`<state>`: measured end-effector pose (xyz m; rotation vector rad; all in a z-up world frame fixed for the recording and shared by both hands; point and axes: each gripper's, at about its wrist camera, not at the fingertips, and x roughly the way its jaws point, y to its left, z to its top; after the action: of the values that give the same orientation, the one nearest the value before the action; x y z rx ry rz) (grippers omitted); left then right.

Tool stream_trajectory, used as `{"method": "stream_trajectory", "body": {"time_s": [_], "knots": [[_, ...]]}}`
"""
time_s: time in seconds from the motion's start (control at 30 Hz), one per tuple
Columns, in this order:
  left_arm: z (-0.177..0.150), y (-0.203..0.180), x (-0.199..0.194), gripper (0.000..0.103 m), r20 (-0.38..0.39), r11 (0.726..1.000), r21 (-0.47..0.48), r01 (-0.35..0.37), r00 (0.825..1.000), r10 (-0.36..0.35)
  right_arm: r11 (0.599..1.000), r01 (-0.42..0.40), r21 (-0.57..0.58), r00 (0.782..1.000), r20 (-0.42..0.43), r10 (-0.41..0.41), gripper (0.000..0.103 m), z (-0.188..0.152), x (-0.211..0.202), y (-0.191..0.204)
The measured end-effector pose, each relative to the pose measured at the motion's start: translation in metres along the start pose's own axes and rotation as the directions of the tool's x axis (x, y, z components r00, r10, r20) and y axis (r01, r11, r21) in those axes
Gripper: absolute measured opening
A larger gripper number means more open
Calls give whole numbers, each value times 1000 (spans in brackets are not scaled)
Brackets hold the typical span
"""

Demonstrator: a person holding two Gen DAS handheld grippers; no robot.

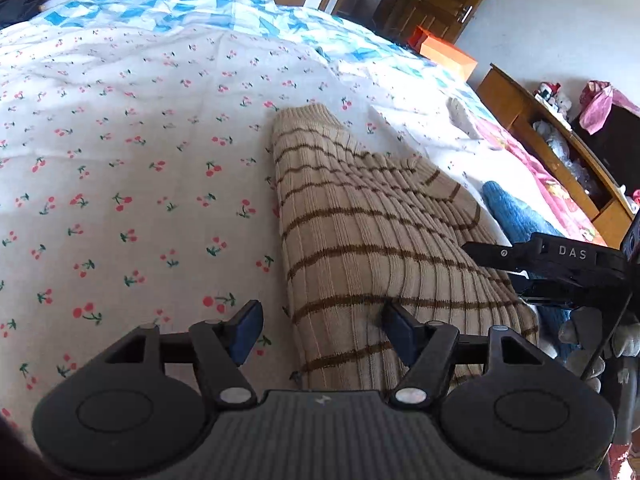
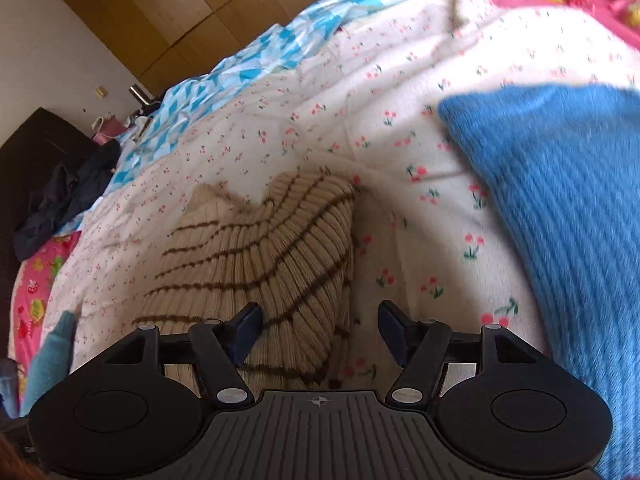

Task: Fold small clothes

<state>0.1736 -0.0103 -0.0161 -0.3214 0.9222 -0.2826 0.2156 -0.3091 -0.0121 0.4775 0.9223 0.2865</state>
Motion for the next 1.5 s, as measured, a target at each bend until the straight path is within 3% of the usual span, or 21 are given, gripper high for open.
{"method": "stream_trajectory", "body": {"time_s": [0.13, 0.23, 0.3, 0.5, 0.57, 0.63, 0.7, 0.77, 0.87, 0.9, 1.0, 1.07, 1.17, 1.3, 1.4, 1.5], "knots": [[-4, -4, -4, 71, 9, 1000, 12, 17, 1000, -17, 992, -113, 59, 993, -34, 115, 65, -7, -7, -7], [2, -3, 16, 75, -37, 1000, 4, 13, 999, -12, 995, -85, 58, 994, -64, 88, 65, -12, 9, -7], [3, -2, 23, 76, -52, 1000, 3, 5, 999, -5, 990, -107, 89, 991, -66, 113, 65, -11, 17, -9], [9, 0, 1, 76, -11, 999, 23, 24, 1000, -23, 979, -160, 125, 983, -66, 169, 65, -7, 13, -15], [9, 7, 9, 76, -41, 999, -18, 28, 999, -28, 987, -126, 94, 988, -72, 133, 62, -11, 10, -14], [6, 7, 20, 78, -66, 1000, -19, 11, 998, -12, 991, -87, 97, 993, -70, 94, 46, -14, 10, -16], [2, 2, 17, 78, -48, 1000, 3, -5, 999, 5, 987, -81, 136, 994, -64, 90, 38, -14, 8, -23], [0, -2, 6, 78, -37, 999, 27, -28, 999, 29, 987, -69, 145, 996, -50, 77, 37, -15, 0, -23], [-5, -7, -7, 78, -8, 992, 75, -97, 995, 98, 999, 10, 52, 1000, -22, -9, 37, -18, -17, -8], [-7, -9, -11, 78, 3, 989, 85, -120, 993, 120, 999, 39, 19, 999, -3, -39, 41, -20, -23, -1], [-9, -21, -24, 77, 71, 978, 127, -163, 985, 155, 987, 139, -83, 984, 125, -128, 45, -27, -47, 26], [-5, -29, -30, 77, 130, 971, 144, -192, 976, 174, 969, 177, -171, 968, 206, -140, 45, -29, -55, 46], [18, -36, -28, 77, 182, 968, 135, -210, 966, 184, 955, 177, -237, 961, 250, -116, 44, -20, -49, 65], [38, -40, -1, 77, 186, 944, 159, -290, 948, 260, 950, 144, -277, 974, 211, -87, 36, -2, -18, 71], [40, -35, 22, 79, 131, 938, 168, -304, 950, 284, 938, 232, -256, 969, 149, -199, 25, 5, 16, 52], [36, -35, 31, 79, 117, 941, 161, -298, 952, 282, 972, 168, -165, 981, 128, -148, 25, 0, 21, 24]]}}
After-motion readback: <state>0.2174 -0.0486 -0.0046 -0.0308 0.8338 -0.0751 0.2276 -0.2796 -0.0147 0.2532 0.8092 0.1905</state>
